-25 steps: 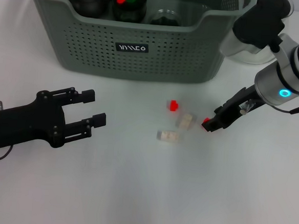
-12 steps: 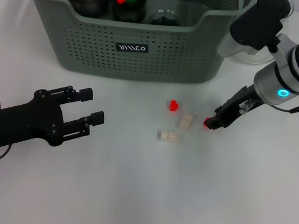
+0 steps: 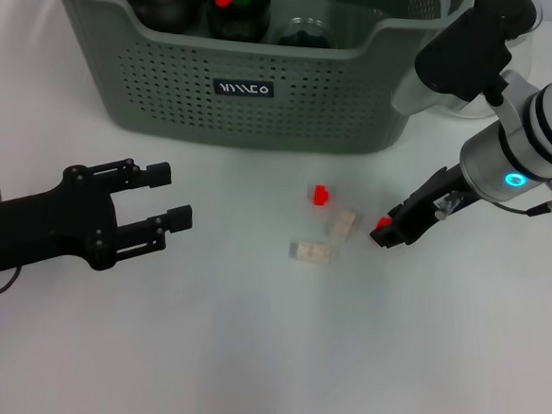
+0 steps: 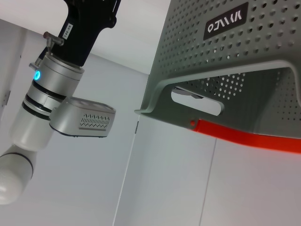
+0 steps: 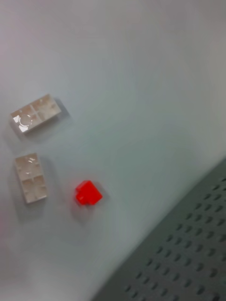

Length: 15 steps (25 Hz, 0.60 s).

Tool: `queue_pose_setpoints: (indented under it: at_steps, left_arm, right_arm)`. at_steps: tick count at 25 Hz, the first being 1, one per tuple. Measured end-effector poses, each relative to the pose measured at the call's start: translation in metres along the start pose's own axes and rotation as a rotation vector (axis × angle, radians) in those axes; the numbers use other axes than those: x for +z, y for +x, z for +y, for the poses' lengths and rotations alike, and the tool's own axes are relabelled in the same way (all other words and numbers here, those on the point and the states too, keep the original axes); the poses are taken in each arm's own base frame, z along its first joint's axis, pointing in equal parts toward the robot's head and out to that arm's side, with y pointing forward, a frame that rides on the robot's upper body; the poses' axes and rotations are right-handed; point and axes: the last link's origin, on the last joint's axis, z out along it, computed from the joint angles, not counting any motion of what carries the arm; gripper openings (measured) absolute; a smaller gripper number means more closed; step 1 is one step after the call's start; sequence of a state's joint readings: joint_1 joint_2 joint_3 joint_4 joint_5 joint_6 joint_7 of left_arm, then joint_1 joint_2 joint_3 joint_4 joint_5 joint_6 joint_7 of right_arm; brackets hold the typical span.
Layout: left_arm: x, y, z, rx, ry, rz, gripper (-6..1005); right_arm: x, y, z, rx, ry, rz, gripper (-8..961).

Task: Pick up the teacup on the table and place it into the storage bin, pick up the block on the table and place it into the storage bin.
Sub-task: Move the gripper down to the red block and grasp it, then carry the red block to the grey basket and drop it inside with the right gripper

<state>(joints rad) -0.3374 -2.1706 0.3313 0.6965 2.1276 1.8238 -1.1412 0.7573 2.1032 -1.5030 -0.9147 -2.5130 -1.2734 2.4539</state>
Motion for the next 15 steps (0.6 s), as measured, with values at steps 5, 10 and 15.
queue_pose_setpoints:
  at_steps: [5,10,15]
  left_arm:
    - [0.0000,0.0000,0.0000,0.000,0.000,0.000,632]
    - [0.0000,0.0000,0.0000,0.000,0.000,0.000,632]
    - [-0.0001,0.0000,0.0000,0.000,0.000,0.000,633]
  right_arm:
    - [0.0006,0.0008,0.0000,0.008,-0.001,0.003,426]
    - [0.0003,0.0023,-0.0012,0.018,-0.001,0.003,239]
    - [-0.0070,0.0034,-0.0037,0.039,-0.014,-0.010,152]
